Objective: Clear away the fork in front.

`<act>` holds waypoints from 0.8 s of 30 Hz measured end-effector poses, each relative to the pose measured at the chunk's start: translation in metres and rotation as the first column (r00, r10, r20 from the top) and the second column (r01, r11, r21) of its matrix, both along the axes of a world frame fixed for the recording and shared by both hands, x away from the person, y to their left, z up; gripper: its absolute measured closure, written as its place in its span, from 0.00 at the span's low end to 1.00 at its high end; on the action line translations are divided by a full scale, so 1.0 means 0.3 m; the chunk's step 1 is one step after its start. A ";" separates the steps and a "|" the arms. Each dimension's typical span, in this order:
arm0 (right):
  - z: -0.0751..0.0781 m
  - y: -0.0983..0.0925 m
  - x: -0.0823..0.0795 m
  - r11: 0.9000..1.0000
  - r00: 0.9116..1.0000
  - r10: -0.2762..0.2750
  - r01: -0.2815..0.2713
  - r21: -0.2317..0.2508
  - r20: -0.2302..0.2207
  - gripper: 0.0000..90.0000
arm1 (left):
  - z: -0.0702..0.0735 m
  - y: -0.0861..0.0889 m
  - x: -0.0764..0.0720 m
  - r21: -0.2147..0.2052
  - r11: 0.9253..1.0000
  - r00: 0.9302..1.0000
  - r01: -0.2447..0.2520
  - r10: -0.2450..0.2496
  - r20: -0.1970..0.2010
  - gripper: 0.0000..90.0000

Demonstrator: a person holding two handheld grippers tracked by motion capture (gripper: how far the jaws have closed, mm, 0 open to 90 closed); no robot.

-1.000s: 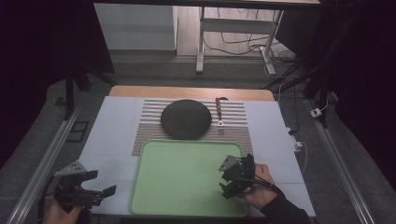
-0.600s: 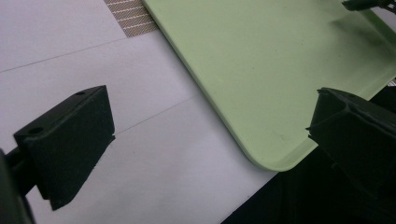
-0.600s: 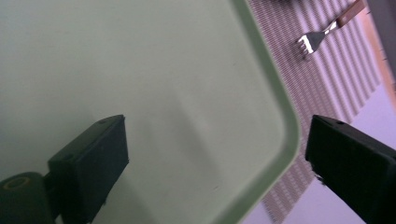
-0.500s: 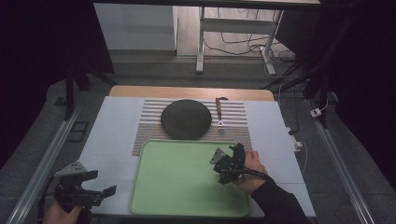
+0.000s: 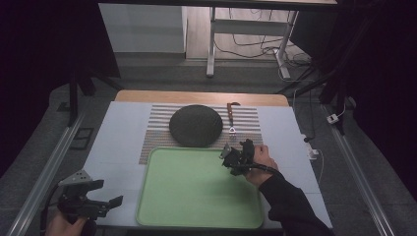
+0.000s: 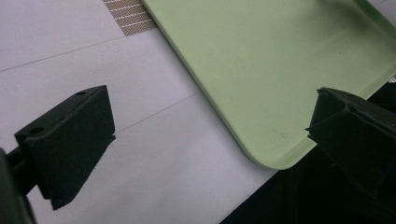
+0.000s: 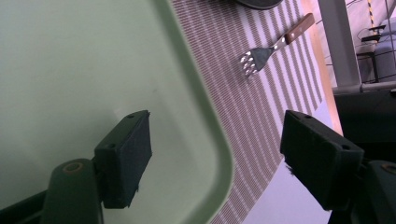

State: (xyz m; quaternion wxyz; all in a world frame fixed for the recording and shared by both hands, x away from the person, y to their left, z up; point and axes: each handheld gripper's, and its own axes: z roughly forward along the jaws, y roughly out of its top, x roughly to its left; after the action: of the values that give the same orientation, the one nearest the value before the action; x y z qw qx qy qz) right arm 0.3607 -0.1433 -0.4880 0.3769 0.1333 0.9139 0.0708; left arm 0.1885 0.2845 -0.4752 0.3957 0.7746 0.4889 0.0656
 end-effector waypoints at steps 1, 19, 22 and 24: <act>0.000 0.001 0.013 1.000 1.000 -0.002 0.002 0.000 0.002 0.30 | 0.000 0.000 0.000 0.000 1.000 1.000 0.000 0.000 0.000 0.00; -0.037 0.026 0.199 0.996 0.999 0.027 -0.023 -0.085 0.038 0.53 | -0.001 0.000 0.001 -0.001 1.000 1.000 0.005 -0.005 -0.003 0.00; -0.054 0.040 0.220 0.993 0.999 0.041 -0.038 -0.107 0.025 0.58 | -0.001 -0.001 0.002 0.000 1.000 1.000 0.006 -0.006 -0.004 0.00; -0.070 0.048 0.230 0.992 0.999 0.041 -0.038 -0.120 0.021 0.60 | -0.001 -0.001 0.002 0.000 1.000 1.000 0.007 -0.007 -0.005 0.00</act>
State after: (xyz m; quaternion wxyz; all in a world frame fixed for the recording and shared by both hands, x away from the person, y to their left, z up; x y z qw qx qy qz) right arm 0.4297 -0.1290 -0.5089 0.3934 0.0913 0.9145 0.0248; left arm 0.1891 0.2842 -0.4755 0.3947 0.7767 0.4869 0.0624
